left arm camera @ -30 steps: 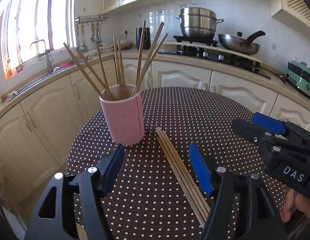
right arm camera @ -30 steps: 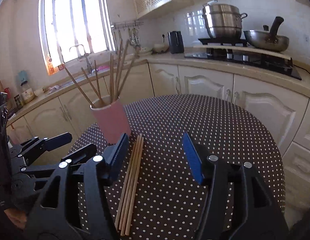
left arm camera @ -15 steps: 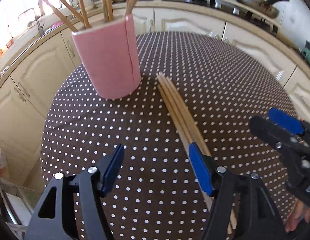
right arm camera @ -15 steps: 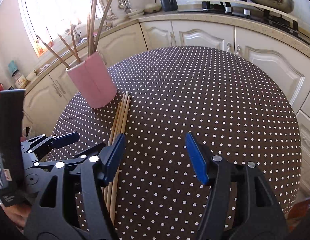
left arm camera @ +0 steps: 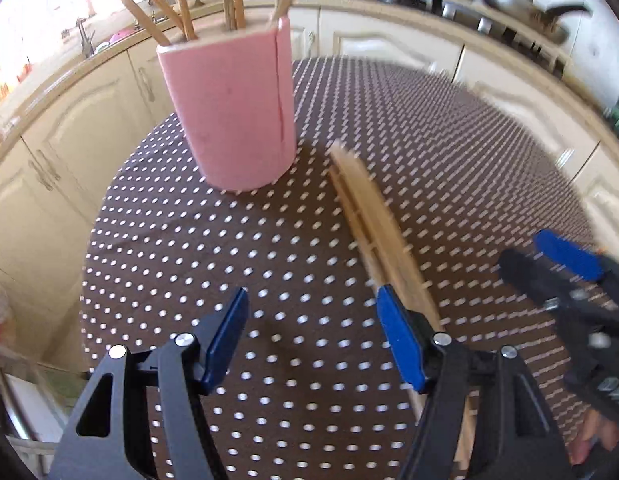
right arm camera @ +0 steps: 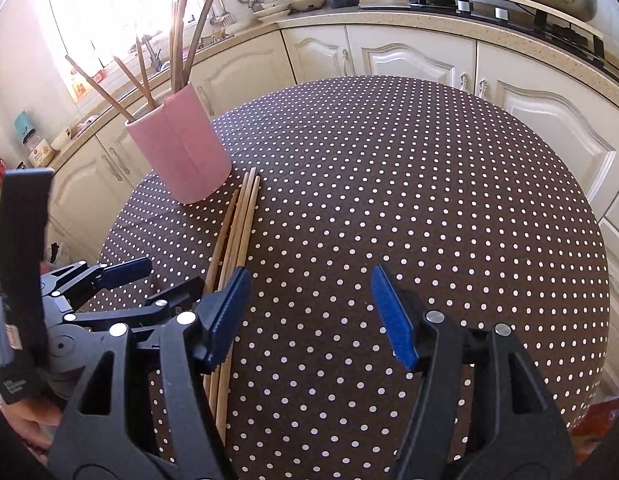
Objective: Organize utensils
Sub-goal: 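Withdraw both open grippers from the cup and position them over the chopstick pile, then close the left gripper on one chopstick while the right gripper closes on another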
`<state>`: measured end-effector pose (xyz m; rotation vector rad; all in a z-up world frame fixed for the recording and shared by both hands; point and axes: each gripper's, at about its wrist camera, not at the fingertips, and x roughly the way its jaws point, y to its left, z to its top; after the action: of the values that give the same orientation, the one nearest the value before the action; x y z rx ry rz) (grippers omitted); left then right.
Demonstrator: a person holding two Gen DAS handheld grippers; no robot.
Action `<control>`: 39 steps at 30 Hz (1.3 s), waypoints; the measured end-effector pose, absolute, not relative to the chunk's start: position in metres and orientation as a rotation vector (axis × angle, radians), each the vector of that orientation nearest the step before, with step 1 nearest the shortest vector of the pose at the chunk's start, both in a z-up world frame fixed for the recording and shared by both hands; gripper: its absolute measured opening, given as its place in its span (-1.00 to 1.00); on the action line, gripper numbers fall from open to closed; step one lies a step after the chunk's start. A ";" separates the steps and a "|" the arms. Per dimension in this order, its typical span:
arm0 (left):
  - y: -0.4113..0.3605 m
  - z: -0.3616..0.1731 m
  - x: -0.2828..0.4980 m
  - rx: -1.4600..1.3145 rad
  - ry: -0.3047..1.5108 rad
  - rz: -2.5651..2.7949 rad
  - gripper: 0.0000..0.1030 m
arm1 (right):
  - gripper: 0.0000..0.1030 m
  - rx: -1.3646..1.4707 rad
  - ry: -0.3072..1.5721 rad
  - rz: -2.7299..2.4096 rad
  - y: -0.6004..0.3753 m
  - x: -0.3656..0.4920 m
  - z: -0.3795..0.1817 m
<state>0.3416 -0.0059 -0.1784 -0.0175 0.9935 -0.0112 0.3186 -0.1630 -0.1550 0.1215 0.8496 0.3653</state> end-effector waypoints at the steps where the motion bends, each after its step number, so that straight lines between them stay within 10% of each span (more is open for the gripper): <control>1: -0.005 -0.176 0.341 -0.026 0.985 -0.014 0.29 | 0.22 0.118 0.852 0.367 -0.162 0.319 -0.155; 20: -0.021 -0.188 0.362 0.076 1.058 -0.057 0.27 | 0.22 0.024 0.972 0.384 -0.141 0.349 -0.157; 27: 0.001 -0.182 0.362 0.044 1.043 -0.065 -0.69 | 0.19 0.030 1.049 0.433 -0.132 0.361 -0.160; 33: 0.021 -0.180 0.360 -0.023 1.048 -0.102 -0.80 | -0.33 -0.017 1.094 0.445 -0.115 0.368 -0.166; 39: 0.021 -0.180 0.367 -0.019 1.051 -0.100 -0.80 | -0.33 -0.072 1.108 0.425 -0.098 0.373 -0.170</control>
<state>0.3666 0.0211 -0.1800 -0.0193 1.0508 -0.0995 0.3735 -0.0975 -0.1699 -0.0718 1.1078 0.4252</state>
